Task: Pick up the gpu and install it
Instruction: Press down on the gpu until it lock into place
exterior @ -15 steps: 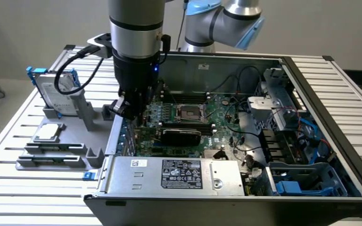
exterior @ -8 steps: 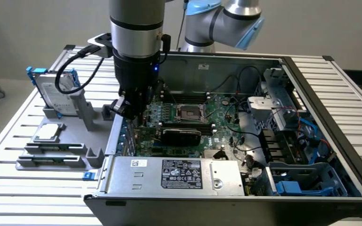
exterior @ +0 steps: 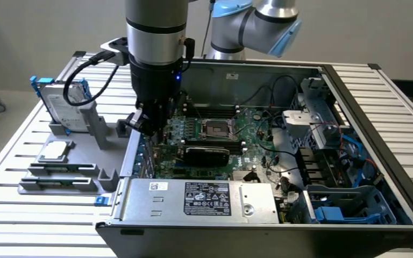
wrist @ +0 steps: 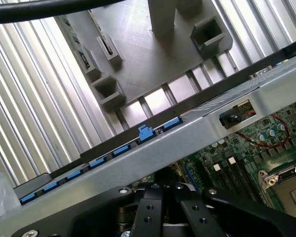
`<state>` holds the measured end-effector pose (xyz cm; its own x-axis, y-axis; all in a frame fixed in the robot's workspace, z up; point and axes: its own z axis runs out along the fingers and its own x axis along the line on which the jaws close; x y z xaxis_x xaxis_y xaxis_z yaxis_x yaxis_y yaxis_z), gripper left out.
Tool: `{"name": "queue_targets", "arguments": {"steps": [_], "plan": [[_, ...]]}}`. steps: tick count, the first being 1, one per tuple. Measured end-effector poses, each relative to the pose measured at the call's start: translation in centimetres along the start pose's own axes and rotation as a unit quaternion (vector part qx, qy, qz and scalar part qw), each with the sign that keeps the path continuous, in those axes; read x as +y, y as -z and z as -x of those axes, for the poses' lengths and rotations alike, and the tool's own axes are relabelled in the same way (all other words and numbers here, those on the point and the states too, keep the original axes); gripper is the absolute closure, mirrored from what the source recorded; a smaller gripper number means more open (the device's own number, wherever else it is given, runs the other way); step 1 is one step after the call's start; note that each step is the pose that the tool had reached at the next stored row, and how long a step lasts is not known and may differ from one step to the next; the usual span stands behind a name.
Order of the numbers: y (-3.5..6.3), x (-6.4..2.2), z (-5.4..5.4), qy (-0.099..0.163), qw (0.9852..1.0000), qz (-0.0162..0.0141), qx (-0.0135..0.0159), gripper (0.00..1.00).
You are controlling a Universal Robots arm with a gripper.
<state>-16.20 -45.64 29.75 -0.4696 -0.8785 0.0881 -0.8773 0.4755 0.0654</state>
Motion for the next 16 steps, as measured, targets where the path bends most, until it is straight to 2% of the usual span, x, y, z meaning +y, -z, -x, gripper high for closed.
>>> {"name": "queue_targets", "arguments": {"steps": [3, 12, 16], "plan": [[0.00, 0.01, 0.05, 0.000, 1.0000, -0.0008, 0.0015, 0.89], [0.02, 0.05, 0.22, 0.000, 1.0000, -0.0013, 0.0025, 0.89], [0.01, 0.06, 0.23, 0.000, 1.0000, -0.0027, 0.0048, 0.89]]}}
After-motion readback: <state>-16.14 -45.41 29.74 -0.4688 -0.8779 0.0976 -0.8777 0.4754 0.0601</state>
